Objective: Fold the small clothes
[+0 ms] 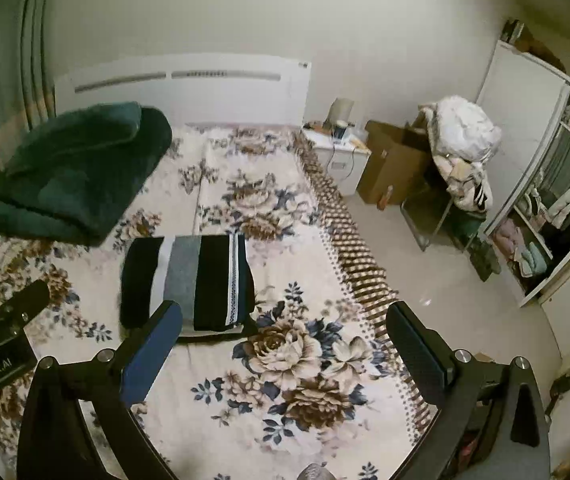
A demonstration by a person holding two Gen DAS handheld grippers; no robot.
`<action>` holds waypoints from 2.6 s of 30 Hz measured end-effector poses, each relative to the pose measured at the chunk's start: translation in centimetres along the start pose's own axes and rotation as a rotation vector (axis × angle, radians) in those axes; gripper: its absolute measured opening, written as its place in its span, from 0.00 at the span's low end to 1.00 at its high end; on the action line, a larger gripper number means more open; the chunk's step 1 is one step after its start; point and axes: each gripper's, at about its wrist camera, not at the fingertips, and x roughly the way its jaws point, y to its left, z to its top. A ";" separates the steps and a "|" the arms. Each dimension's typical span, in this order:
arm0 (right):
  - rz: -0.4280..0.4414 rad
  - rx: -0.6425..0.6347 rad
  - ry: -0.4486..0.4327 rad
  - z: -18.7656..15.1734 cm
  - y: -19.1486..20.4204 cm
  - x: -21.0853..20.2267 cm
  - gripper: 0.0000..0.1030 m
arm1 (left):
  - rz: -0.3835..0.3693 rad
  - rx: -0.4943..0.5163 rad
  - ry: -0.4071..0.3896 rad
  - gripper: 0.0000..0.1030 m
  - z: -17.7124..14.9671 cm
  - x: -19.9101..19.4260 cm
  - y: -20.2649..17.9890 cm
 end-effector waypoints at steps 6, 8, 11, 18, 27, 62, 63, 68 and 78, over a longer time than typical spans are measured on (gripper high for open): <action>0.028 0.033 -0.023 -0.6 -2.0 -6.7 1.00 | 0.009 0.017 -0.032 0.93 -1.0 -5.4 -0.5; 0.038 0.039 -0.037 -0.6 -2.6 -8.6 1.00 | 0.002 0.019 -0.034 0.93 -1.3 -6.6 -0.7; 0.039 0.037 -0.056 -0.8 -3.2 -10.8 1.00 | 0.013 0.019 -0.052 0.93 -1.7 -8.4 -1.1; 0.043 0.044 -0.086 -0.6 -4.5 -14.0 1.00 | 0.027 0.021 -0.095 0.93 -1.8 -11.2 -1.4; 0.050 0.060 -0.075 -0.7 -5.3 -16.1 1.00 | 0.028 0.020 -0.089 0.93 -2.6 -12.1 -1.6; 0.105 0.021 -0.085 -1.1 -5.5 -16.1 1.00 | 0.076 -0.022 -0.139 1.00 -2.8 -14.3 -1.3; 0.107 0.021 -0.088 -1.1 -5.4 -16.1 1.00 | 0.080 -0.024 -0.140 1.00 -2.8 -14.3 -1.2; 0.118 0.018 -0.092 -1.2 -5.3 -16.4 1.00 | 0.085 -0.027 -0.142 1.00 -2.9 -14.5 -1.1; 0.123 0.025 -0.101 -1.6 -5.4 -16.8 1.00 | 0.085 -0.028 -0.147 1.00 -2.8 -14.9 -1.0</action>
